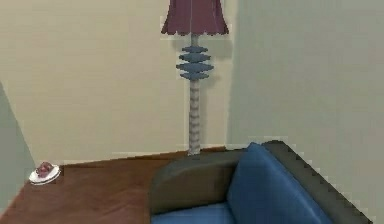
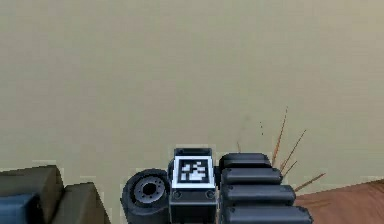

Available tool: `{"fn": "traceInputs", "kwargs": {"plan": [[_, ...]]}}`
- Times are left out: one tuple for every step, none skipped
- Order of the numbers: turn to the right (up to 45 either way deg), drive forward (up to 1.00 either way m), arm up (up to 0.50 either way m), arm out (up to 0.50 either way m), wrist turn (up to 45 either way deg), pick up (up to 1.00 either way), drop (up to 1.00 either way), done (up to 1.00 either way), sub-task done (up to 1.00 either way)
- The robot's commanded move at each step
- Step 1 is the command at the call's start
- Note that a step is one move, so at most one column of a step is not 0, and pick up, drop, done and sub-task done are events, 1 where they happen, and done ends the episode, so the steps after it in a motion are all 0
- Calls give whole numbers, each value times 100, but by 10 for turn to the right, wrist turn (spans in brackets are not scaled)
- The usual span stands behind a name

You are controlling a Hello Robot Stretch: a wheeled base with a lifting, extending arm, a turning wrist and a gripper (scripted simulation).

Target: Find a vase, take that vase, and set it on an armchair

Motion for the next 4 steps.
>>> {"fn": "traceInputs", "kwargs": {"plan": [[450,0,0,0,0,0,0,0,0],[150,0,0,0,0,0,0,0,0],[0,15,0,0,0,0,0,0,0],[-450,0,0,0,0,0,0,0,0]]}}
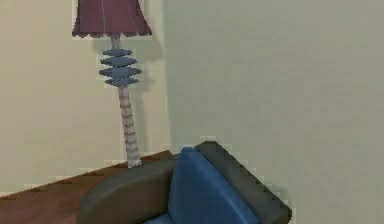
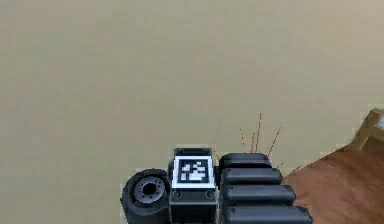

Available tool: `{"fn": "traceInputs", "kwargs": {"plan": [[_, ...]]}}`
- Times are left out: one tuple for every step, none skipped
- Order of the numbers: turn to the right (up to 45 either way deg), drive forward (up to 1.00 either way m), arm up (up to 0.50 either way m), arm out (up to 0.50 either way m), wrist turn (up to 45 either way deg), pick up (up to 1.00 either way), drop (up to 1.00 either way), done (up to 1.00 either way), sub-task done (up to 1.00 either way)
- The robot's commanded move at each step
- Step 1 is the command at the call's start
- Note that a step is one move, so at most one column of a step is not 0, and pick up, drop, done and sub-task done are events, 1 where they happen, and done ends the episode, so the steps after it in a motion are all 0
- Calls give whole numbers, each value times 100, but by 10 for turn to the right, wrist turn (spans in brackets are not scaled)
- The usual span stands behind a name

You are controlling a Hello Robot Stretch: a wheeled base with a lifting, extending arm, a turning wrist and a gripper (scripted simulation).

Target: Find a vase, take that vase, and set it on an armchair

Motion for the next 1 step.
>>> {"fn": "traceInputs", "kwargs": {"plan": [[-450,0,0,0,0,0,0,0,0]]}}
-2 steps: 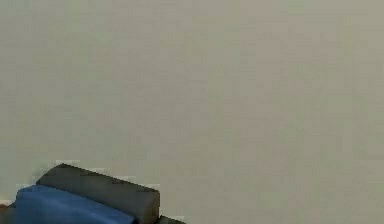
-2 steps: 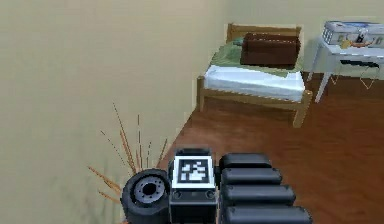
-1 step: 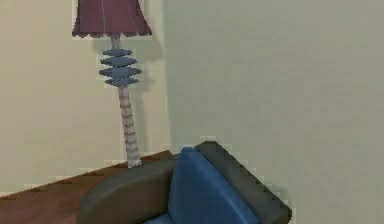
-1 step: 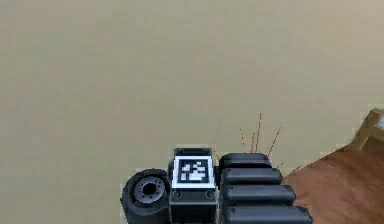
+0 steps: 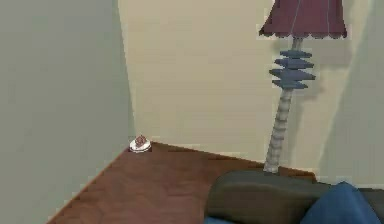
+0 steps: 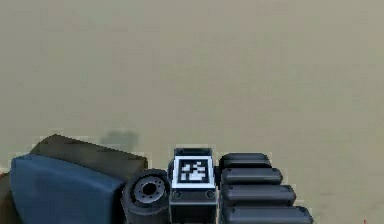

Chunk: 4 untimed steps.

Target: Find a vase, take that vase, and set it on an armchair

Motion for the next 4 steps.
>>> {"fn": "traceInputs", "kwargs": {"plan": [[-300,0,0,0,0,0,0,0,0],[0,0,0,34,0,0,0,0,0],[0,0,0,0,390,0,0,0,0],[0,0,-46,0,0,0,0,0,0]]}}
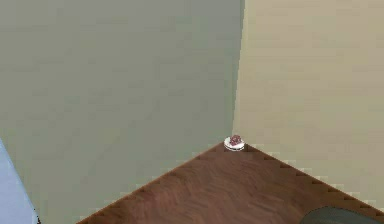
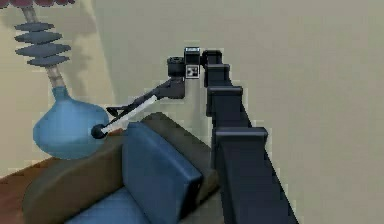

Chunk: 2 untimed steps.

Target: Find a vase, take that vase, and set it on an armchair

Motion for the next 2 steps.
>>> {"fn": "traceInputs", "kwargs": {"plan": [[0,0,-50,0,0,0,0,0,0],[0,0,0,0,0,0,100,0,0]]}}
